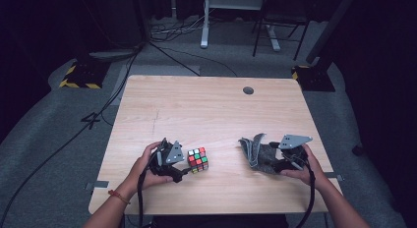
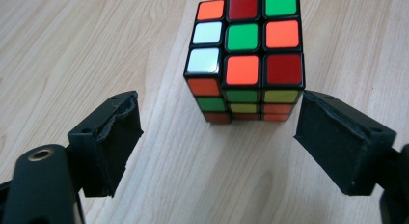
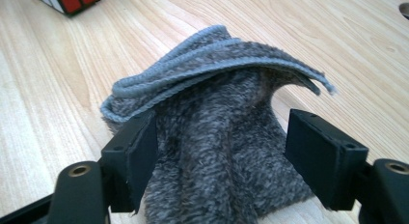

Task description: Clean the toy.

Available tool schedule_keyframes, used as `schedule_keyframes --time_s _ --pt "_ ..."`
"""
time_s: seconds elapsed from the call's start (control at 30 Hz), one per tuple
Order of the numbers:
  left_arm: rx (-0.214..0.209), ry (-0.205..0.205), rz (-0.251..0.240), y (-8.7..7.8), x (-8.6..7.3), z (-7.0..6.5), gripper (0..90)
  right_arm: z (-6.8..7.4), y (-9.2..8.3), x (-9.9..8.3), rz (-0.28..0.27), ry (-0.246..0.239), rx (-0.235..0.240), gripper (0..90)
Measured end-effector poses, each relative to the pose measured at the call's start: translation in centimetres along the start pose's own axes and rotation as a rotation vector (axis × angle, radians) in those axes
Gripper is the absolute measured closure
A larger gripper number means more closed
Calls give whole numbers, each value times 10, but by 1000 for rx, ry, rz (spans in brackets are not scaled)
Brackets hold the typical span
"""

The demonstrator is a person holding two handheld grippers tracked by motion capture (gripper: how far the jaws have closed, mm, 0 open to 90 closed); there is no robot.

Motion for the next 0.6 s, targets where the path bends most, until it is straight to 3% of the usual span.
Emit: schedule_keyframes --time_s 0.27,0.37,0.6 --pt "19 -10 9 -12 -11 -2 169 3 -2 2 19 -25 -16 273" --pt "31 -2 30 -16 -17 -3 169 2 -5 -3 31 -25 -28 273" --pt "50 -39 55 -26 -35 -1 168 -2 -17 -18 26 -3 -46 273"
Point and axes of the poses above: each handheld gripper's, and its own axes: y roughly forward along the jaws, x roughly out of its top, z roughly to its left, the point moved 3 cm from there along y, roughly forward along the jaws, and after that the axes turned 9 degrees about y, right-handed, at the moved point
